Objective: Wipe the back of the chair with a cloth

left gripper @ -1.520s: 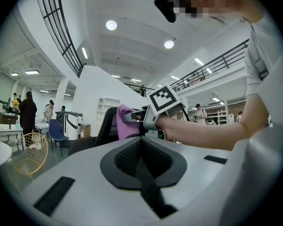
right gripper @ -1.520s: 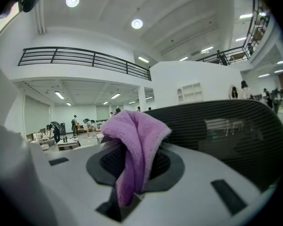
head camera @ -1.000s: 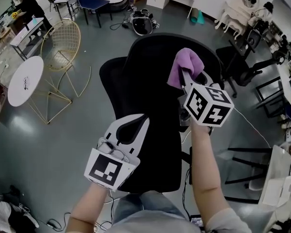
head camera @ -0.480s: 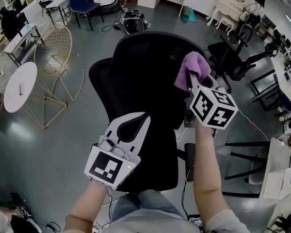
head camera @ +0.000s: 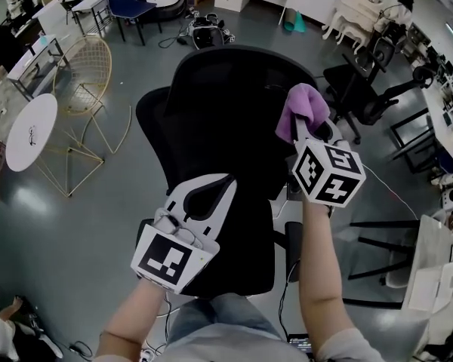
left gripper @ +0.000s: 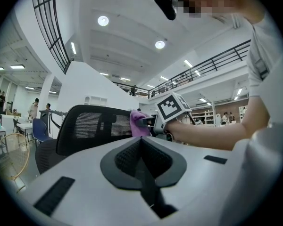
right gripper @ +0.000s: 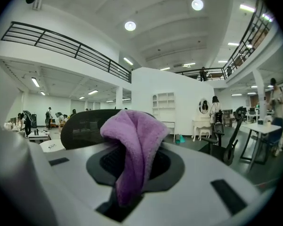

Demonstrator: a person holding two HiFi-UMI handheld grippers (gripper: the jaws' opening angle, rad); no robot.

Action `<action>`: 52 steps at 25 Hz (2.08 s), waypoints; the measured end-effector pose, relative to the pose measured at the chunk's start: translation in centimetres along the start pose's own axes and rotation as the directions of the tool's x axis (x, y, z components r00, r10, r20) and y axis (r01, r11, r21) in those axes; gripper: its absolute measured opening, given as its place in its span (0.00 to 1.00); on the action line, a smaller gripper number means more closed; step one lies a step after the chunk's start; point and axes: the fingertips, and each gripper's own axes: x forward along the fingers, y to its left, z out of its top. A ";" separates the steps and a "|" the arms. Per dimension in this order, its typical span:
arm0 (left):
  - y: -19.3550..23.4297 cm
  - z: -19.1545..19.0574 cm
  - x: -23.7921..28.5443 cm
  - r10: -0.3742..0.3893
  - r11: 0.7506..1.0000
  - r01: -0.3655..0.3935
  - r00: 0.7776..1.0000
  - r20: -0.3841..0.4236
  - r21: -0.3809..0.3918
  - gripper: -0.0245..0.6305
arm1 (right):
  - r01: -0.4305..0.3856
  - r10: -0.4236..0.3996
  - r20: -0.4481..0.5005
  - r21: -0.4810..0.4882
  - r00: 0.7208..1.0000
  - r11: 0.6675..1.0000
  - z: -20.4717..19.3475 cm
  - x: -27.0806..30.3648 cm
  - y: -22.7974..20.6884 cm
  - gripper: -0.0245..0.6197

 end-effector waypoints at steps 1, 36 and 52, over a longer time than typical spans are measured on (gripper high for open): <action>0.1 0.0 0.1 0.004 1.000 -0.004 1.000 -0.002 0.001 0.06 | -0.004 0.004 0.000 0.001 1.000 1.000 -0.3 0.1 0.0 0.18; 9.2 -2.9 -8.3 -0.028 0.996 0.030 0.999 -0.016 0.079 0.06 | -0.051 0.050 0.041 0.017 0.998 0.999 -4.6 5.1 15.4 0.18; 11.4 -2.2 -10.7 -0.028 0.997 0.027 1.000 0.009 0.070 0.06 | -0.144 0.143 0.049 0.028 0.989 0.989 -5.0 4.7 23.1 0.18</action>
